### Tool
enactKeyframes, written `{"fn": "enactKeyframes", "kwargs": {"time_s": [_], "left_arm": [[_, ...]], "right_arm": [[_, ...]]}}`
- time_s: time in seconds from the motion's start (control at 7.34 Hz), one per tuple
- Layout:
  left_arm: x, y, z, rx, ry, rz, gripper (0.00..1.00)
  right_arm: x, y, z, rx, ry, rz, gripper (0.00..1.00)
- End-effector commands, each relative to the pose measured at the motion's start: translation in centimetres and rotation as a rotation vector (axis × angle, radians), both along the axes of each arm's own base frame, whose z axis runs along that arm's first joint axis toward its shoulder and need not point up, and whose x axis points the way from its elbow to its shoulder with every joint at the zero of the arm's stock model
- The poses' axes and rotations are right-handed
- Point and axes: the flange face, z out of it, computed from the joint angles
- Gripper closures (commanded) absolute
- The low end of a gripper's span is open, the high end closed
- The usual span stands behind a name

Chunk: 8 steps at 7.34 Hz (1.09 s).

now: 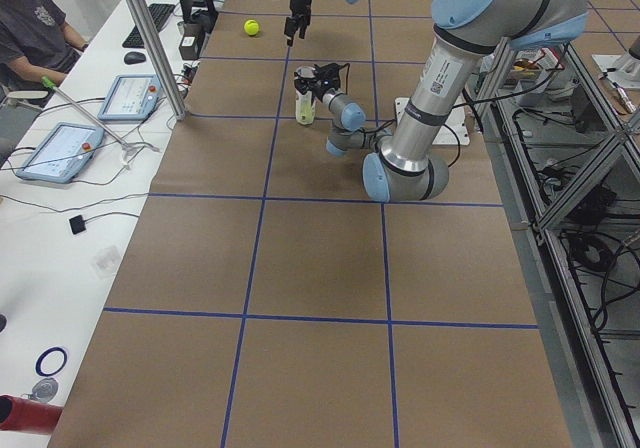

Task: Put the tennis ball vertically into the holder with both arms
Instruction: 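Move the right gripper to the farther tennis ball and grasp it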

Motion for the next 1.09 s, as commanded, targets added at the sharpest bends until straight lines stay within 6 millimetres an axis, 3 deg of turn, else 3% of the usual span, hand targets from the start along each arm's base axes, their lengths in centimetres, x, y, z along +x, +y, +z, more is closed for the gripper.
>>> {"fn": "enactKeyframes", "kwargs": {"time_s": [0.0,0.27,0.68,0.95], "left_arm": [[-0.5,-0.6,0.0,-0.012,0.008,-0.025,0.13],[-0.6,-0.7,0.6,-0.019,0.001,-0.031,0.13],[-0.7,-0.5,1.0,-0.021,-0.004,-0.03,0.09],[-0.7,-0.4,0.8,-0.021,0.0,-0.027,0.09]], "right_arm": [[4.3,-2.3,5.4,0.059,0.095,-0.037,0.01],[6.4,-4.1,9.6,0.083,0.169,-0.078,0.01],[9.5,-5.8,13.1,0.095,0.227,-0.102,0.01],[13.3,-9.1,17.3,0.088,0.263,-0.153,0.01]]}}
